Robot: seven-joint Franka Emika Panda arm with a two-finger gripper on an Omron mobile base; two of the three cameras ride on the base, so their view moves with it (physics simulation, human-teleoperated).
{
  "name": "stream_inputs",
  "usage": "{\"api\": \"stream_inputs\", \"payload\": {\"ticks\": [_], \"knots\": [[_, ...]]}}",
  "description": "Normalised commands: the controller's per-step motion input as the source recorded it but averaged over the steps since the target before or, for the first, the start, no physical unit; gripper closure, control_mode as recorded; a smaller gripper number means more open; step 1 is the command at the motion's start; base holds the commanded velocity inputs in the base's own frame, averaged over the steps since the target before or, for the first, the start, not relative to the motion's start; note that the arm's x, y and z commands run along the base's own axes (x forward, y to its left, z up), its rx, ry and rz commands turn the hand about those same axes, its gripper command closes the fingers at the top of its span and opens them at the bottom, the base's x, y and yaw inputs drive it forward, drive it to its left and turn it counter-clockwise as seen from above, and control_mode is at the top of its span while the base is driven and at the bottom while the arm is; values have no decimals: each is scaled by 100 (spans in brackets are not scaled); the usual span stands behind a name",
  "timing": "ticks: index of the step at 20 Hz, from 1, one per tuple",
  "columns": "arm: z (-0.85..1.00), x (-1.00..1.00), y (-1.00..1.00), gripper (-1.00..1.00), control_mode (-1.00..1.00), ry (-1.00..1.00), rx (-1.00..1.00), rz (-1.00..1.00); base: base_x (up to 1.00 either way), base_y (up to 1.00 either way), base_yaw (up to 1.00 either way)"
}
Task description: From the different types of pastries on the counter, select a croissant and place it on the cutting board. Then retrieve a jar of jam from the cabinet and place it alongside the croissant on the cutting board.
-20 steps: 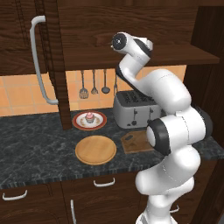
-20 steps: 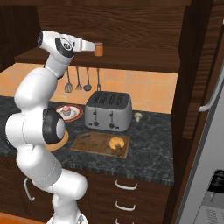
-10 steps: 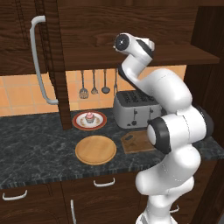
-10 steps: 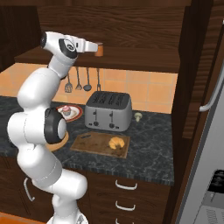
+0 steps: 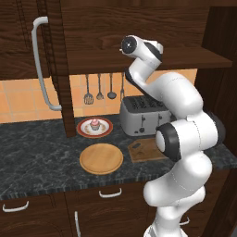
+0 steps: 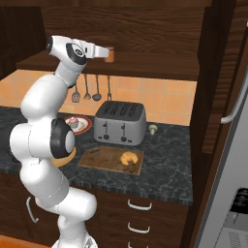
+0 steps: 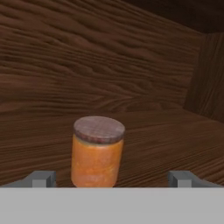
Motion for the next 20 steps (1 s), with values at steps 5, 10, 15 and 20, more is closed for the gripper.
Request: {"api": "stream_inputs", "payload": {"ticks": [5, 10, 15, 20], "knots": [[0, 7, 0, -100, -100, 0, 0, 0, 0, 0, 0], [0, 27, 9, -100, -100, 0, 0, 0, 0, 0, 0], [0, 7, -4, -100, -100, 0, 0, 1, 0, 0, 0], [-3, 37, -17, -100, -100, 0, 1, 4, 0, 0, 0]]}}
